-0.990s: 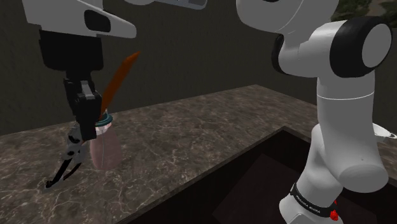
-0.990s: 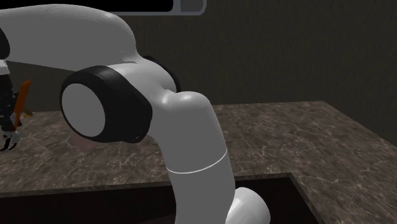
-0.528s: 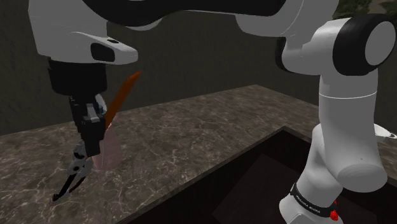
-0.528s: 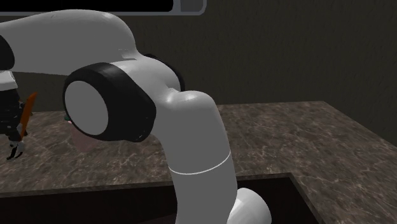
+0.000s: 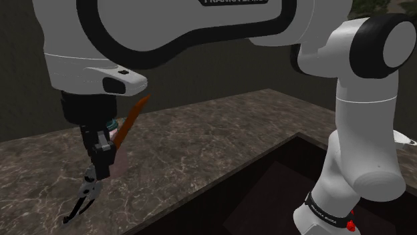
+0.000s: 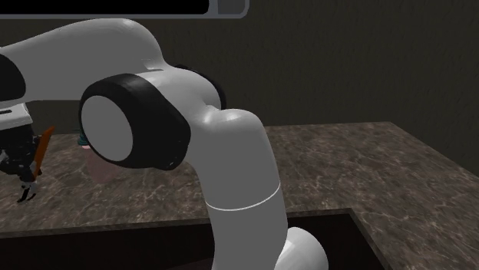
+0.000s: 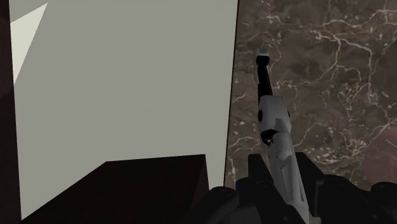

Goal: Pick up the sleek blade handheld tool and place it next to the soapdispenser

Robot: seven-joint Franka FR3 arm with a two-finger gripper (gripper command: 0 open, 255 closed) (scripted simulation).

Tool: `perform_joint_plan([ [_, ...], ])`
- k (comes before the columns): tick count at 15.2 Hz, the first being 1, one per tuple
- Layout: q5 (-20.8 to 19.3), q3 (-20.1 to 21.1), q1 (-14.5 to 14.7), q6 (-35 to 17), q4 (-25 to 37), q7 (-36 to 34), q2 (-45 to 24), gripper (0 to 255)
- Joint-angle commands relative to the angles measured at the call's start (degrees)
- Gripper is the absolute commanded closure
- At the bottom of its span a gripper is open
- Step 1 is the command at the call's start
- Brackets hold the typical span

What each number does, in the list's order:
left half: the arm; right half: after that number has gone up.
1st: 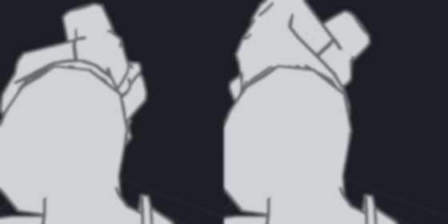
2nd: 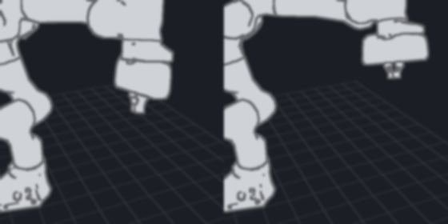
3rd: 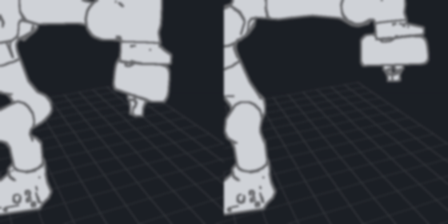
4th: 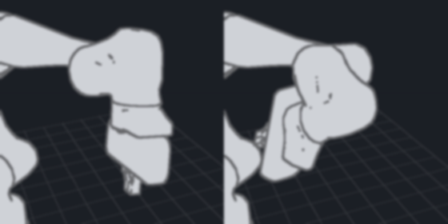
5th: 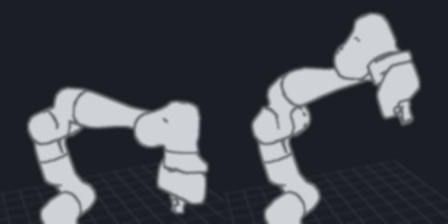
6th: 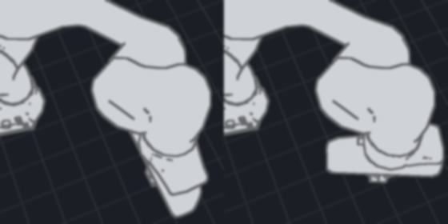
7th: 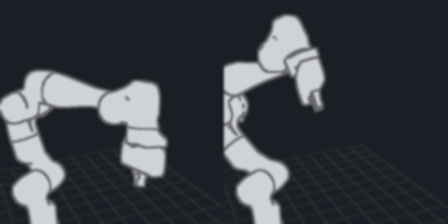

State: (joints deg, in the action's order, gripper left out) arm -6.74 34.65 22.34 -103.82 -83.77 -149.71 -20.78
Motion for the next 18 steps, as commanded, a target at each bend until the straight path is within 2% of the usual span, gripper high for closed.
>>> perform_joint_plan([
  [1, -0.18, -0.08, 0.01, -1.45, -1.16, -0.08, -0.29, 255],
  [18, -1.80, -1.05, -0.23, -13.48, -11.16, -0.53, -2.73, 255],
])
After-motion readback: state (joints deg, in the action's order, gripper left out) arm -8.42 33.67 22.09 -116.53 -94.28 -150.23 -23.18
